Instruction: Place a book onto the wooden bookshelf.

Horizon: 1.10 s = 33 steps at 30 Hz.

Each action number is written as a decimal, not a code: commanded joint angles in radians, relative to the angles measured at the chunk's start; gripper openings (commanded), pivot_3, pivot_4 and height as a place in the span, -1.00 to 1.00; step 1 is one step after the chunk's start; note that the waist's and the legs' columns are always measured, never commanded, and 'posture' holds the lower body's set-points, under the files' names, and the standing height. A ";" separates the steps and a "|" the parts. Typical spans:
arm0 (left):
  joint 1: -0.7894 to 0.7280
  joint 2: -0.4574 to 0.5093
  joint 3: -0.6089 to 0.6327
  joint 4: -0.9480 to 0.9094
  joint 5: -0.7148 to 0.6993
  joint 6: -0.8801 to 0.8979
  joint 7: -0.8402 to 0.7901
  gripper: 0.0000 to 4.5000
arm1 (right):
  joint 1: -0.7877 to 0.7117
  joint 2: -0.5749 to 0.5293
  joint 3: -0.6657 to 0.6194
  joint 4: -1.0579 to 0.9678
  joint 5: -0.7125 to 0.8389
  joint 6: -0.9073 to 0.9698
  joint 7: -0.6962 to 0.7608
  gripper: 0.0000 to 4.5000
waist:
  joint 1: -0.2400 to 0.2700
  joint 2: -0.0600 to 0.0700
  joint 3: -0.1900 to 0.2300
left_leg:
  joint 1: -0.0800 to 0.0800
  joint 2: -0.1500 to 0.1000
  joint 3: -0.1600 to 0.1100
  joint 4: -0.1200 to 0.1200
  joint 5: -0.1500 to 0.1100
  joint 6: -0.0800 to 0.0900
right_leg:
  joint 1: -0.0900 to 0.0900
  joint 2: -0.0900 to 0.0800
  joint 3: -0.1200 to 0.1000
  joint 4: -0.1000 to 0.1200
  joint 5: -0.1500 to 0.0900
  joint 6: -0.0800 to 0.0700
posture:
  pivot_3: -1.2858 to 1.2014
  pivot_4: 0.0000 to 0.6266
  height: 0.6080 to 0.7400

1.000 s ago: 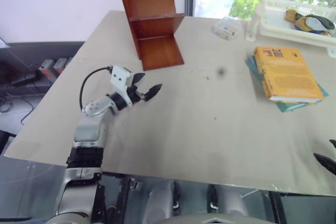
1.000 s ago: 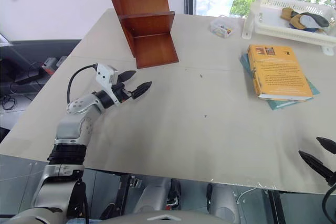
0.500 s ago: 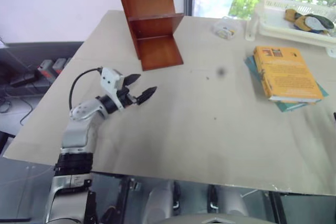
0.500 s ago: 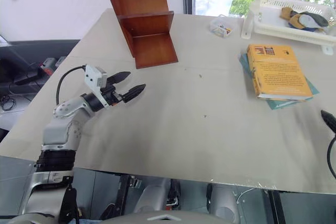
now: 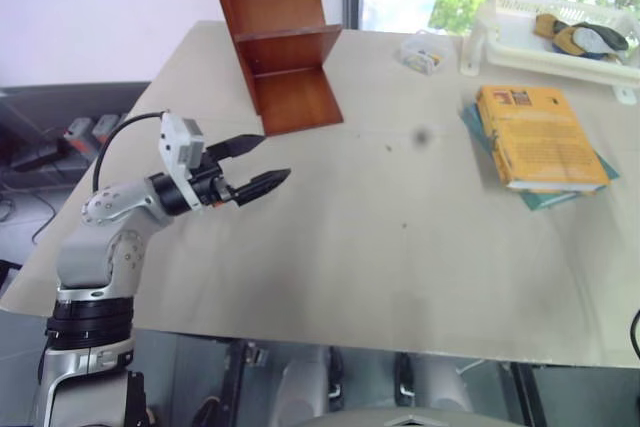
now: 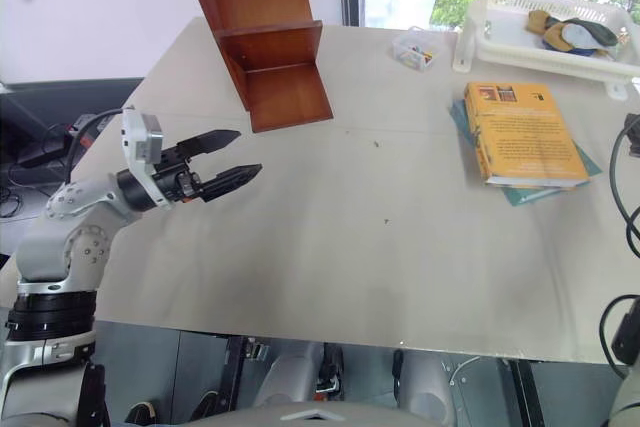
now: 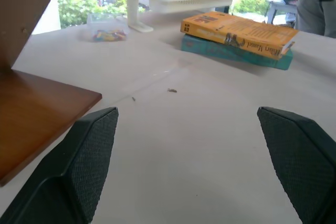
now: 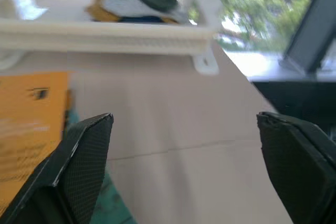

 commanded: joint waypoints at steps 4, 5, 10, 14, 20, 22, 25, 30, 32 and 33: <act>0.004 0.010 0.024 -0.052 -0.012 -0.014 0.006 1.00 | -0.211 -0.036 -0.096 0.302 0.069 0.019 -0.061 1.00 | 0.000 0.000 0.001 | 0.000 0.001 0.000 -0.001 0.000 0.000 | 0.000 0.002 0.000 0.000 0.000 0.000 | 0.03 -0.52 0.57; 0.013 0.011 0.030 -0.060 -0.013 -0.015 0.009 1.00 | -0.214 -0.037 -0.089 0.323 0.057 0.022 -0.070 1.00 | 0.001 0.000 0.001 | 0.000 0.001 0.000 -0.001 0.000 0.000 | 0.000 0.002 0.000 0.000 0.000 0.000 | 0.03 -0.52 0.57; 0.054 0.013 0.048 -0.091 -0.011 -0.019 0.031 1.00 | -0.219 -0.023 -0.100 0.375 0.064 0.079 -0.067 1.00 | -0.004 0.001 0.001 | 0.000 0.001 0.002 -0.001 0.000 0.000 | -0.001 0.001 0.002 0.000 0.000 0.001 | 0.03 -0.52 0.57; 0.072 0.014 0.056 -0.100 -0.011 -0.024 0.043 1.00 | -0.220 -0.007 -0.165 0.390 0.126 0.160 -0.051 1.00 | -0.008 0.001 0.001 | 0.001 0.001 0.002 -0.001 0.000 -0.001 | -0.001 0.002 0.002 0.000 0.000 0.001 | 0.03 -0.52 0.57; 0.081 0.014 0.066 -0.106 -0.006 -0.028 0.060 1.00 | -0.210 0.014 -0.215 0.390 0.174 0.212 -0.031 1.00 | -0.014 0.001 0.001 | 0.001 0.001 0.002 -0.001 0.000 -0.001 | -0.001 0.001 0.002 0.000 0.000 0.001 | 0.03 -0.52 0.57; 0.084 0.015 0.069 -0.106 -0.005 -0.030 0.062 1.00 | -0.207 0.020 -0.221 0.388 0.182 0.224 -0.019 1.00 | -0.017 0.001 0.001 | 0.001 0.001 0.002 -0.001 0.000 -0.001 | -0.001 0.001 0.002 0.000 0.000 0.001 | 0.03 -0.52 0.57; 0.088 0.017 0.069 -0.106 -0.003 -0.034 0.065 1.00 | -0.201 0.025 -0.232 0.389 0.201 0.262 0.005 1.00 | -0.019 0.001 0.001 | 0.000 0.001 0.002 -0.001 0.000 -0.001 | -0.001 0.001 0.002 0.000 0.000 0.001 | 0.03 -0.52 0.57; 0.089 0.022 0.069 -0.104 0.001 -0.035 0.070 1.00 | -0.196 0.022 -0.246 0.382 0.229 0.339 0.085 1.00 | -0.022 0.001 0.001 | 0.000 0.001 0.002 -0.001 0.000 -0.001 | -0.001 0.002 0.002 0.000 0.000 0.001 | 0.03 -0.52 0.57; 0.089 0.022 0.066 -0.103 0.004 -0.036 0.072 1.00 | -0.190 0.020 -0.243 0.379 0.232 0.376 0.104 1.00 | -0.024 0.001 0.001 | 0.000 0.001 0.002 -0.001 0.000 -0.001 | -0.001 0.002 0.002 0.000 0.000 0.001 | 0.03 -0.52 0.57; 0.089 0.022 0.065 -0.102 0.005 -0.037 0.073 1.00 | -0.187 0.020 -0.240 0.378 0.233 0.392 0.113 1.00 | -0.024 0.001 0.001 | 0.000 0.002 0.002 -0.001 0.000 -0.001 | -0.001 0.002 0.002 0.000 0.000 0.001 | 0.03 -0.52 0.57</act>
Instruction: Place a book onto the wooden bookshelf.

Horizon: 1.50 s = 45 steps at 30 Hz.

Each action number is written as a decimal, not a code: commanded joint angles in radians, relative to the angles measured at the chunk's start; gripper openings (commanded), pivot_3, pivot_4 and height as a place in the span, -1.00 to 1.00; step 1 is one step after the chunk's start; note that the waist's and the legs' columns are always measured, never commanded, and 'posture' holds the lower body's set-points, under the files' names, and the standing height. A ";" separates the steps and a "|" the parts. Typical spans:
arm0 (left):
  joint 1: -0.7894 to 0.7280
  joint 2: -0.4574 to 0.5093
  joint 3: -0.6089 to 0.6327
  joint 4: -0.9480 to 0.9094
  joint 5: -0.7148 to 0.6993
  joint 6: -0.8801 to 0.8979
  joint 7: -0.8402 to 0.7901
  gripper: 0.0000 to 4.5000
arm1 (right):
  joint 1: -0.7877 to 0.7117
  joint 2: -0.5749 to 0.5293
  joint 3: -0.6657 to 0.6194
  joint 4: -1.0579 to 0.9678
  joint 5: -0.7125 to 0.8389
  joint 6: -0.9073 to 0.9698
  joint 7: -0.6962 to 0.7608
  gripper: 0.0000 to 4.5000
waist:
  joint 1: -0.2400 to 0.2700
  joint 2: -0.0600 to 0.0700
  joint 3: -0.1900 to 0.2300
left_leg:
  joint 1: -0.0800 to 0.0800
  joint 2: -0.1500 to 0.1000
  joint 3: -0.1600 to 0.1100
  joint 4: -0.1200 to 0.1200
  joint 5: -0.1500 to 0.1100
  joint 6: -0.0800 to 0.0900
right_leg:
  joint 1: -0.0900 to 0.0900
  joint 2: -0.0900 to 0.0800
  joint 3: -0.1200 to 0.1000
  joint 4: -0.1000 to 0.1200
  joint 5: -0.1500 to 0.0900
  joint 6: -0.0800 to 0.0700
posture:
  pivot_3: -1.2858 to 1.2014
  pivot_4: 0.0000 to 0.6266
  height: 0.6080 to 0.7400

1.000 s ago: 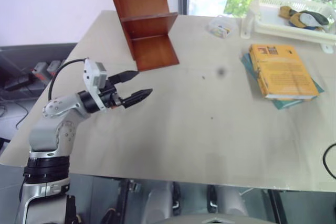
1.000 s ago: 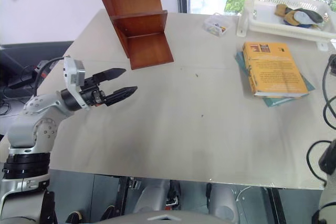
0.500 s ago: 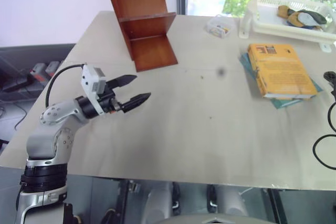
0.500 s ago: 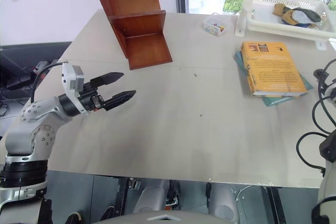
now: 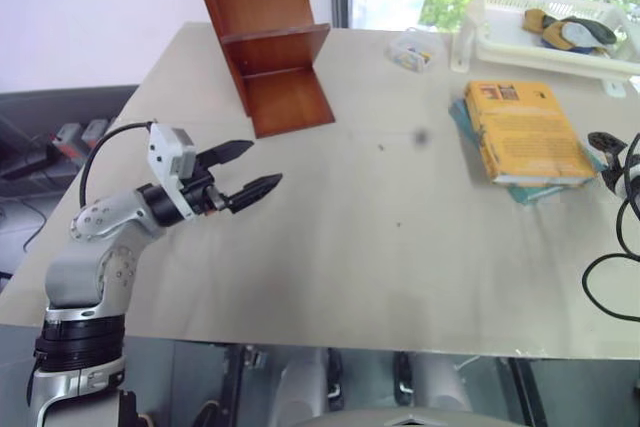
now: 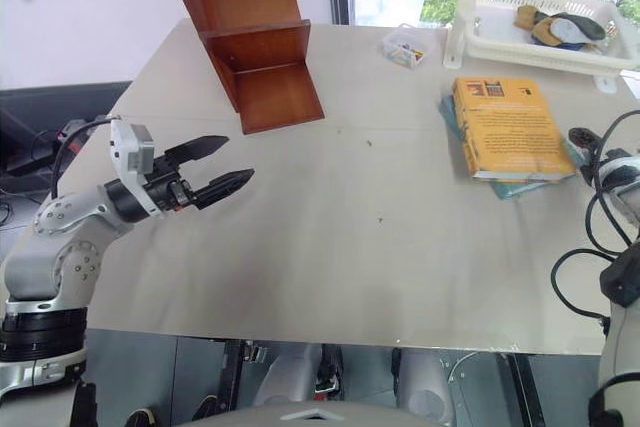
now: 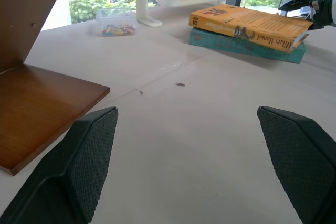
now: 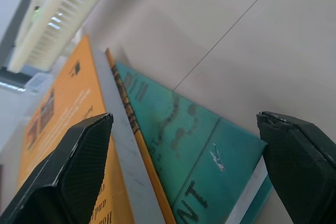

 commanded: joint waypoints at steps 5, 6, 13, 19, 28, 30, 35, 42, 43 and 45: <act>-0.007 0.020 0.019 -0.026 0.008 -0.020 0.004 1.00 | 0.026 -0.024 -0.003 -0.047 0.027 0.120 0.127 1.00 | -0.001 0.000 0.000 | 0.000 0.000 0.000 0.000 0.000 0.000 | 0.000 0.000 0.000 0.000 0.000 0.000 | 0.03 -0.52 0.57; -0.007 0.020 0.018 -0.025 0.010 -0.021 0.004 1.00 | 0.030 -0.025 -0.002 -0.052 0.029 0.140 0.150 1.00 | -0.001 0.000 0.000 | 0.000 0.000 0.000 0.000 0.000 0.000 | 0.000 0.000 0.000 0.000 0.000 0.000 | 0.03 -0.52 0.57; -0.012 0.019 0.010 -0.022 0.019 -0.020 -0.001 1.00 | 0.083 -0.027 0.031 -0.135 0.041 0.266 0.319 1.00 | 0.000 0.000 0.000 | 0.000 0.000 0.000 0.000 0.000 0.000 | 0.000 0.000 0.000 0.000 0.000 0.000 | 0.03 -0.52 0.57; -0.006 0.020 0.012 -0.026 0.019 -0.020 -0.003 1.00 | 0.233 -0.028 0.099 -0.345 0.006 0.172 0.399 1.00 | 0.007 0.000 0.000 | 0.000 0.000 0.000 0.000 0.000 0.000 | 0.000 -0.001 0.000 0.000 0.000 0.000 | 0.03 -0.52 0.57; -0.010 0.018 0.008 -0.022 0.023 -0.033 -0.008 1.00 | 0.894 0.070 0.120 -1.187 0.111 0.157 0.553 1.00 | 0.027 0.001 -0.001 | 0.001 0.001 -0.001 -0.001 0.000 0.000 | 0.000 0.000 -0.001 0.000 0.000 0.000 | 0.03 -0.52 0.57; -0.032 0.024 0.003 -0.007 0.019 -0.034 -0.025 1.00 | 1.040 0.118 0.160 -1.418 0.179 0.175 0.602 1.00 | 0.032 0.001 -0.001 | 0.001 0.001 -0.002 -0.001 -0.001 -0.002 | 0.001 0.000 -0.001 0.001 -0.002 0.003 | 0.03 -0.52 0.57; -0.073 0.034 0.000 0.030 0.019 -0.038 -0.060 1.00 | 1.078 0.249 0.260 -1.607 0.139 0.045 0.502 1.00 | 0.021 0.000 -0.001 | 0.002 0.002 -0.002 0.001 -0.003 -0.005 | 0.000 0.000 0.000 0.000 -0.003 0.001 | 0.03 -0.52 0.57; -0.058 0.074 0.013 0.029 -0.021 -0.016 -0.160 1.00 | 1.002 0.385 0.422 -1.506 -0.103 -0.283 0.345 1.00 | 0.034 -0.001 -0.002 | 0.000 0.005 -0.004 0.000 -0.001 -0.009 | -0.002 0.001 -0.004 0.001 -0.003 -0.002 | 0.03 -0.52 0.57; -0.049 0.081 0.016 0.022 -0.029 -0.010 -0.172 1.00 | 0.988 0.391 0.434 -1.480 -0.126 -0.310 0.328 1.00 | 0.034 -0.001 -0.002 | 0.000 0.004 -0.004 0.000 -0.001 -0.009 | -0.002 0.001 -0.003 0.001 -0.003 -0.003 | 0.03 -0.52 0.57; -0.037 0.087 0.020 0.013 -0.036 -0.005 -0.182 1.00 | 0.952 0.407 0.450 -1.428 -0.167 -0.366 0.284 1.00 | 0.029 -0.001 -0.001 | -0.001 0.003 -0.003 0.000 0.000 -0.008 | -0.002 0.001 -0.003 0.001 0.000 -0.005 | 0.03 -0.52 0.57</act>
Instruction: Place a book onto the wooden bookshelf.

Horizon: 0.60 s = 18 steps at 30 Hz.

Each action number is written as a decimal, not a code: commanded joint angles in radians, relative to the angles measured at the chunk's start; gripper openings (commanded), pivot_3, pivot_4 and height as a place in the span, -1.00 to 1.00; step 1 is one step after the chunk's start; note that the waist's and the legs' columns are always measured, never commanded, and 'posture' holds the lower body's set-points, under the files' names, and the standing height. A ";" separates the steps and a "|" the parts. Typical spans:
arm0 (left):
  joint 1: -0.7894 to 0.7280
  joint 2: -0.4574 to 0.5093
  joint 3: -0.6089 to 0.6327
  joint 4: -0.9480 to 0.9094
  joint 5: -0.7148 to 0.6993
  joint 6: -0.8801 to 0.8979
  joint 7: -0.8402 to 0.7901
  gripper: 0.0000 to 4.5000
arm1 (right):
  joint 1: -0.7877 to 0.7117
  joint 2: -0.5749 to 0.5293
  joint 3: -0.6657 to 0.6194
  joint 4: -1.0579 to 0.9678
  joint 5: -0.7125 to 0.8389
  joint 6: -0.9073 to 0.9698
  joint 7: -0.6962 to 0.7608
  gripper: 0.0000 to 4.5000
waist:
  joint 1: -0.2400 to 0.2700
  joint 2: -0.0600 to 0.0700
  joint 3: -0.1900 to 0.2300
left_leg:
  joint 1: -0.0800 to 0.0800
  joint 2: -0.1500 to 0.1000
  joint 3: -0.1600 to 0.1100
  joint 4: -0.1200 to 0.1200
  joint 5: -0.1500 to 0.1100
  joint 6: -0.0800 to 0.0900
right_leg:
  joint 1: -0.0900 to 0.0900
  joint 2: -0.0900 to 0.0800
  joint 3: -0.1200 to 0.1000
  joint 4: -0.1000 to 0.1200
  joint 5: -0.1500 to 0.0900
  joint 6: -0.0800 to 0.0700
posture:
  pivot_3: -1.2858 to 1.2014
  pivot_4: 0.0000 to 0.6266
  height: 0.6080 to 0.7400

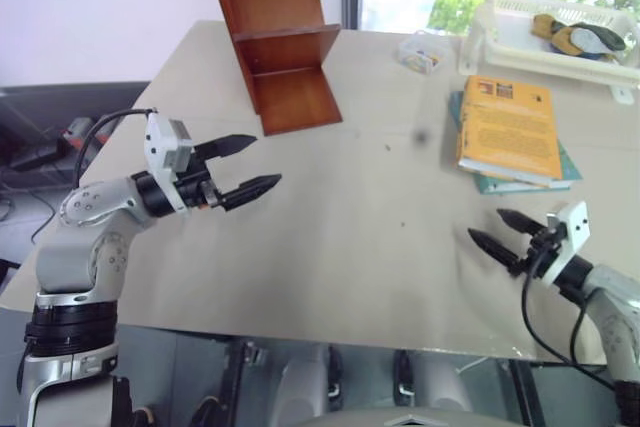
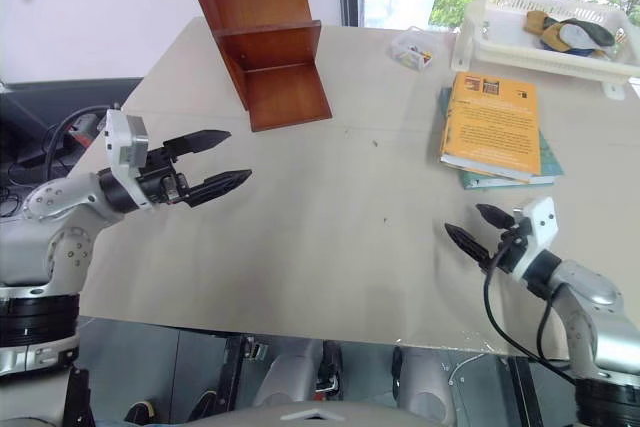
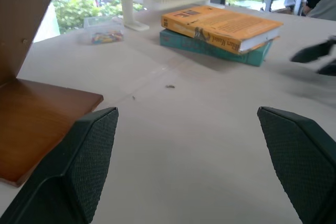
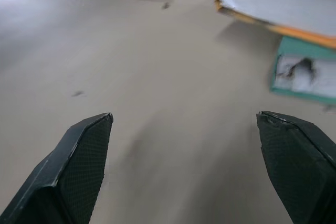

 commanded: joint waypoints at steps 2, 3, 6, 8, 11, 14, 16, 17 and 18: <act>0.016 0.022 0.026 -0.041 -0.031 0.004 -0.022 1.00 | -0.074 0.031 0.013 0.086 -0.065 -0.127 -0.087 1.00 | -0.005 0.000 0.000 | 0.000 0.000 0.001 0.000 0.001 0.001 | 0.000 0.001 0.000 0.000 0.001 0.002 | 0.03 -0.52 0.57; 0.017 0.021 0.026 -0.043 -0.030 0.003 -0.019 1.00 | -0.092 0.037 0.018 0.108 -0.076 -0.140 -0.101 1.00 | -0.006 0.000 0.000 | 0.000 0.000 0.001 0.000 0.002 0.003 | 0.000 0.001 0.000 0.000 0.001 0.002 | 0.03 -0.52 0.57; 0.021 0.018 0.030 -0.048 -0.029 0.001 -0.012 1.00 | -0.130 0.044 0.042 0.162 -0.098 -0.177 -0.111 1.00 | -0.006 0.000 0.000 | 0.000 0.001 0.001 0.000 0.002 0.003 | 0.000 0.001 0.000 0.000 -0.001 0.005 | 0.03 -0.52 0.57; 0.023 0.016 0.031 -0.050 -0.027 -0.001 -0.007 1.00 | -0.153 0.052 0.051 0.188 -0.096 -0.193 -0.115 1.00 | -0.007 0.000 0.000 | 0.000 0.001 0.001 0.000 0.002 0.002 | 0.000 0.001 0.000 0.000 -0.002 0.004 | 0.03 -0.52 0.57; 0.032 0.016 0.040 -0.056 -0.027 -0.003 0.001 1.00 | -0.171 0.064 0.067 0.201 -0.086 -0.200 -0.112 1.00 | -0.006 0.000 0.000 | 0.001 0.001 0.001 0.000 0.001 -0.001 | 0.000 0.001 0.000 0.001 -0.003 0.003 | 0.03 -0.52 0.57; 0.040 0.017 0.045 -0.060 -0.028 -0.006 0.008 1.00 | -0.186 0.068 0.083 0.224 -0.100 -0.216 -0.117 1.00 | -0.007 0.000 0.000 | 0.001 0.001 0.000 0.000 0.001 -0.001 | 0.000 0.002 0.000 0.002 -0.002 0.003 | 0.03 -0.52 0.57; 0.043 0.018 0.046 -0.061 -0.027 -0.009 0.010 1.00 | -0.201 0.074 0.087 0.241 -0.103 -0.222 -0.129 1.00 | -0.007 0.000 0.000 | 0.001 0.001 0.001 0.000 0.001 -0.001 | 0.000 0.002 0.000 0.001 -0.001 0.005 | 0.03 -0.52 0.57; 0.044 0.017 0.045 -0.062 -0.026 -0.009 0.012 1.00 | -0.212 0.078 0.090 0.253 -0.108 -0.223 -0.139 1.00 | -0.007 0.000 0.000 | 0.001 0.001 0.001 0.000 0.001 -0.001 | 0.000 0.002 0.000 0.001 -0.001 0.005 | 0.03 -0.52 0.57; 0.044 0.017 0.045 -0.063 -0.026 -0.010 0.015 1.00 | -0.221 0.081 0.093 0.262 -0.115 -0.227 -0.147 1.00 | -0.007 0.000 0.000 | 0.001 0.001 0.001 0.000 0.001 -0.001 | 0.000 0.002 0.000 0.001 -0.001 0.005 | 0.03 -0.52 0.57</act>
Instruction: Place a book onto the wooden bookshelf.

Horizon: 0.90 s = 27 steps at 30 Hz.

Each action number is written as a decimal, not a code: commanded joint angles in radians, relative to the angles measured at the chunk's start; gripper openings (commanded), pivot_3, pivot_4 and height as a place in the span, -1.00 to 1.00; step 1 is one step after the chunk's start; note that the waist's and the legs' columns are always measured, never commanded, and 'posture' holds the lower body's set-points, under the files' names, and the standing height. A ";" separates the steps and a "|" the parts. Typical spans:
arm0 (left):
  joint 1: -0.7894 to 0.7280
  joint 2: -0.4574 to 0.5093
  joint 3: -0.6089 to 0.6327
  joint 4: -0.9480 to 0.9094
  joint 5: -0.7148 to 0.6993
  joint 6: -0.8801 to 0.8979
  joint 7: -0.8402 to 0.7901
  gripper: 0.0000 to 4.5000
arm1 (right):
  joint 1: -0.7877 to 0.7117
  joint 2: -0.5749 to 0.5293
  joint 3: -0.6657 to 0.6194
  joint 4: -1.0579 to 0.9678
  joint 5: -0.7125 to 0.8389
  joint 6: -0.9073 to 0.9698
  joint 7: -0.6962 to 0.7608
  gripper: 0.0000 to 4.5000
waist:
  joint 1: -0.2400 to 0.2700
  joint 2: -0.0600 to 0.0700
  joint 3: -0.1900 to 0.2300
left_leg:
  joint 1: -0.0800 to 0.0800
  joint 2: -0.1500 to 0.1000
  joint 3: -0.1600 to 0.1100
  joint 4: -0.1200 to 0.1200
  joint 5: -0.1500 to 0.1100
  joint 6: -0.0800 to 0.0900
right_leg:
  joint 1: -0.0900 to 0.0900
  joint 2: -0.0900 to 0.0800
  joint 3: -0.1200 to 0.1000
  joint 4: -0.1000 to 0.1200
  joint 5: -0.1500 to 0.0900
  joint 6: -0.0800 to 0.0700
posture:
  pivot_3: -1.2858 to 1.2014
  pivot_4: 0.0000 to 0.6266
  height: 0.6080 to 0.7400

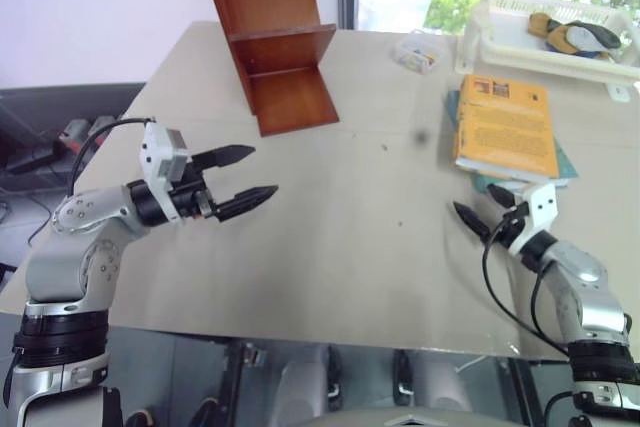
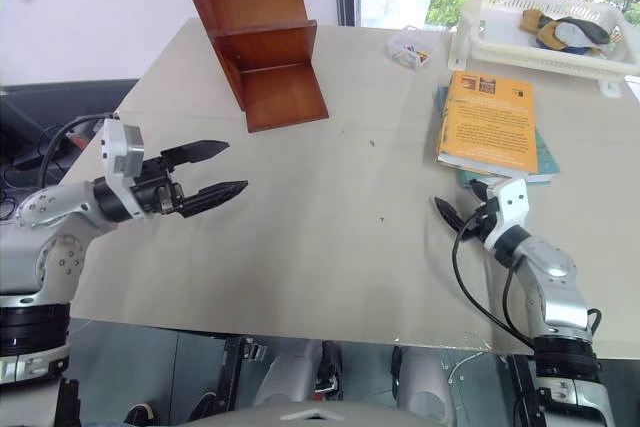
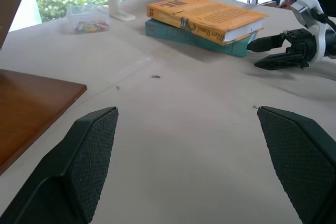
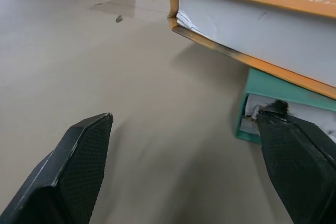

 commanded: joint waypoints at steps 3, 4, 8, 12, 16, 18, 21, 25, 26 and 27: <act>0.001 0.008 0.038 -0.044 -0.018 -0.020 0.012 1.00 | -0.050 0.016 0.014 0.027 -0.019 -0.036 -0.047 1.00 | -0.001 0.000 0.000 | 0.000 0.000 0.000 0.000 0.000 0.000 | 0.000 0.000 0.000 0.000 0.000 0.000 | 0.03 -0.52 0.57; 0.002 0.008 0.038 -0.044 -0.017 -0.021 0.012 1.00 | -0.054 0.018 0.018 0.033 -0.020 -0.039 -0.047 1.00 | -0.001 0.000 0.000 | 0.000 0.000 0.000 0.000 0.000 0.000 | 0.000 0.000 0.000 0.000 0.000 0.000 | 0.03 -0.52 0.57; 0.002 0.011 0.037 -0.043 -0.017 -0.024 0.015 1.00 | -0.066 0.022 0.049 0.050 -0.021 -0.057 -0.012 1.00 | -0.001 0.000 0.000 | 0.000 0.000 0.000 0.000 0.000 0.000 | 0.000 0.000 0.000 0.000 0.000 0.000 | 0.03 -0.52 0.57; 0.002 0.014 0.036 -0.038 -0.014 -0.027 0.016 1.00 | -0.057 0.008 0.093 0.045 0.003 -0.070 0.095 1.00 | -0.002 0.000 0.000 | 0.000 0.001 0.000 0.000 0.000 0.000 | 0.000 0.001 0.000 0.000 0.000 0.000 | 0.03 -0.52 0.57; 0.001 0.016 0.036 -0.034 -0.011 -0.028 0.017 1.00 | -0.059 -0.010 0.107 0.067 0.016 -0.089 0.169 1.00 | -0.001 0.000 0.000 | 0.000 0.001 0.000 0.000 0.000 0.000 | 0.000 0.001 0.000 0.000 0.000 0.000 | 0.03 -0.52 0.57; 0.001 0.017 0.036 -0.033 -0.010 -0.029 0.018 1.00 | -0.062 -0.015 0.110 0.076 0.016 -0.096 0.188 1.00 | 0.000 0.000 0.000 | 0.000 0.001 0.000 0.000 0.000 0.000 | 0.000 0.001 0.000 0.000 0.000 0.000 | 0.03 -0.52 0.57; 0.002 0.021 0.039 -0.032 -0.007 -0.030 0.019 1.00 | -0.070 -0.022 0.108 0.090 0.026 -0.104 0.224 1.00 | -0.001 0.000 0.000 | 0.000 0.001 0.000 0.000 0.000 0.000 | 0.000 0.001 0.000 0.000 0.000 0.000 | 0.03 -0.52 0.57; 0.003 0.027 0.043 -0.031 -0.007 -0.028 0.018 1.00 | -0.060 -0.039 0.112 0.075 0.051 -0.095 0.283 1.00 | 0.000 0.000 0.000 | 0.000 0.001 0.000 0.000 0.000 0.000 | 0.000 0.001 0.000 0.000 0.000 0.000 | 0.03 -0.52 0.57; 0.003 0.027 0.042 -0.031 -0.006 -0.029 0.019 1.00 | -0.053 -0.044 0.114 0.068 0.057 -0.092 0.298 1.00 | 0.000 0.000 0.000 | 0.000 0.001 0.000 0.000 0.000 0.000 | 0.000 0.001 0.000 0.000 0.001 0.000 | 0.03 -0.52 0.57; 0.002 0.029 0.041 -0.029 -0.002 -0.030 0.020 1.00 | -0.042 -0.054 0.117 0.050 0.066 -0.080 0.316 1.00 | -0.001 0.000 0.000 | 0.000 0.001 0.000 0.000 0.000 0.000 | 0.000 0.001 0.000 0.000 0.001 0.000 | 0.03 -0.52 0.57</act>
